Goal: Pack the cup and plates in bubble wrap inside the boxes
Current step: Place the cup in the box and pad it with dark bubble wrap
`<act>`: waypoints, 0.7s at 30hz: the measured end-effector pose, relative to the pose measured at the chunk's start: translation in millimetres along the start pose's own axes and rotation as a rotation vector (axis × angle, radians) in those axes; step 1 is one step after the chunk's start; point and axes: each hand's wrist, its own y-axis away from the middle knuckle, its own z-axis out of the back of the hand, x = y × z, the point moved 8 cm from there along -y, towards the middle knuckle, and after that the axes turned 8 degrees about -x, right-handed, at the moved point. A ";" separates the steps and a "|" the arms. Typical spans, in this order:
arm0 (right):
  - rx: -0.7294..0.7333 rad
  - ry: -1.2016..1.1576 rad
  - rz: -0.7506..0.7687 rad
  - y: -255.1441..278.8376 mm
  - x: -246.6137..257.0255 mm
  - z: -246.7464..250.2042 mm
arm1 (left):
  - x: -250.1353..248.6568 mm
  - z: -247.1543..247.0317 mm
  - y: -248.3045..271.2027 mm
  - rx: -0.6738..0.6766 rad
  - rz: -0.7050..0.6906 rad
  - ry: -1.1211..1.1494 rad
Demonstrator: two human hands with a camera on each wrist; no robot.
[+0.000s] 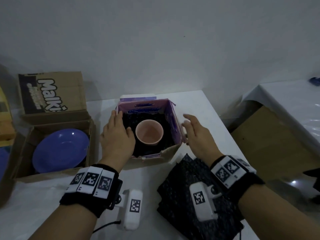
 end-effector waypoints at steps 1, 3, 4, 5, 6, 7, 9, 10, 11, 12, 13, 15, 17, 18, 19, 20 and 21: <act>-0.053 0.039 -0.006 6.9 -10.2 4.1 | 0.8 -1.2 -0.8 -0.004 -0.009 0.012; 0.042 0.194 -0.038 26.1 -27.2 -4.1 | 2.7 -2.9 -2.3 -0.014 -0.016 0.029; 0.163 0.292 -0.042 38.1 -33.8 -15.1 | 3.1 -3.3 -2.9 -0.023 -0.017 0.037; 0.287 0.380 -0.031 52.2 -38.0 -25.8 | 3.0 -2.9 -2.8 -0.030 -0.019 0.050; 0.385 0.452 -0.009 65.8 -39.6 -35.2 | 2.8 -2.4 -2.6 -0.035 -0.019 0.060; 0.457 0.515 0.023 76.9 -38.0 -43.0 | 2.7 -1.4 -3.1 -0.040 -0.019 0.069; 0.554 0.631 0.048 99.4 -39.0 -57.0 | 3.1 -0.7 -2.5 -0.045 -0.018 0.075; 0.578 0.681 0.058 107.4 -38.3 -63.2 | 4.0 0.2 -3.2 -0.051 -0.015 0.076; 0.569 0.715 0.072 114.0 -37.5 -66.7 | 3.4 -0.2 -2.9 -0.052 -0.017 0.073; 0.538 0.727 0.096 117.0 -35.0 -68.7 | 3.2 -0.7 -2.9 -0.051 -0.016 0.072; 0.504 0.721 0.116 118.4 -32.5 -69.5 | 2.9 -1.1 -2.5 -0.048 -0.016 0.072; 0.436 0.663 0.138 116.0 -25.8 -63.7 | 2.8 -1.0 -2.6 -0.048 -0.017 0.074; 0.346 0.566 0.120 106.3 -19.6 -47.5 | 2.6 -0.4 -2.4 -0.055 -0.023 0.077; 0.297 0.518 0.082 98.5 -19.0 -35.6 | 2.1 0.3 -2.0 -0.059 -0.026 0.083; 0.248 0.473 0.015 88.8 -22.3 -22.1 | 1.6 0.8 -1.8 -0.064 -0.032 0.089; 0.191 0.416 -0.060 78.2 -27.3 -7.6 | 1.1 0.9 -1.7 -0.066 -0.037 0.099; 0.119 0.345 -0.139 67.4 -33.7 8.6 | 1.5 0.8 -1.9 -0.067 -0.034 0.115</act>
